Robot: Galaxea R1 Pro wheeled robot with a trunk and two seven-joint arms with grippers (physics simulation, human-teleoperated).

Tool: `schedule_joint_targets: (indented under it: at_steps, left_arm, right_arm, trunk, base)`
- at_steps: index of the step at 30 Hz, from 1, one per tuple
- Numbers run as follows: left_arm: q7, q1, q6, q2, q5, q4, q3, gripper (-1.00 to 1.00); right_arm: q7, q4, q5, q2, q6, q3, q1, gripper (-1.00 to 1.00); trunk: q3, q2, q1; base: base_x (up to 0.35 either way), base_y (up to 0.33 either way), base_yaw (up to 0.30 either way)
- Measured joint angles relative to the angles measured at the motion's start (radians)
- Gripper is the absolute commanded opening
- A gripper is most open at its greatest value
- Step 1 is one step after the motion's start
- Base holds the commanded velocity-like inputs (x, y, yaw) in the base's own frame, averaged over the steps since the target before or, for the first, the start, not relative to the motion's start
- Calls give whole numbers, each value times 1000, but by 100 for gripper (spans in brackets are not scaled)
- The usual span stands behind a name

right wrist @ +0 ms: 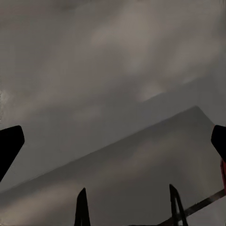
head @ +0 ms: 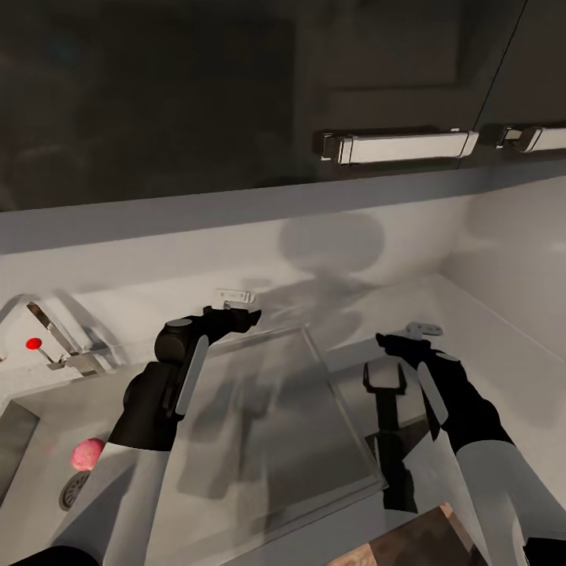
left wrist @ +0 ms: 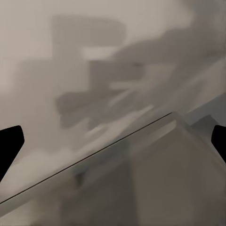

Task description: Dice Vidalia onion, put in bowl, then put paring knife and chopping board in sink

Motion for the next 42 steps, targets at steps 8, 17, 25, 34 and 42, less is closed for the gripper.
schedule_joint_targets:
  at_steps: [8, 17, 25, 34, 42]
  left_arm:
    - [0, 0, 0, 0, 0, 1, 0, 100]
    - [0, 0, 0, 0, 0, 1, 0, 100]
    - [0, 0, 0, 0, 0, 1, 0, 100]
    - [0, 0, 0, 0, 0, 1, 0, 100]
    - [0, 0, 0, 0, 0, 1, 0, 100]
  right_arm:
    - [4, -17, 0, 0, 6, 0, 0, 100]
    - [3, -63, 0, 0, 13, 1, 0, 100]
    - [3, -65, 0, 0, 14, 2, 0, 100]
    - [3, -66, 0, 0, 14, 2, 0, 100]
    - [3, -66, 0, 0, 14, 1, 0, 100]
  trunk:
    - [-1, 0, 0]
    - [-13, 0, 0]
    - [-26, 0, 0]
    - [-41, 0, 0]
    - [-53, 0, 0]
  base:
    - [0, 0, 0]
    - [0, 0, 0]
    - [0, 0, 0]
    - [0, 0, 0]
    - [0, 0, 0]
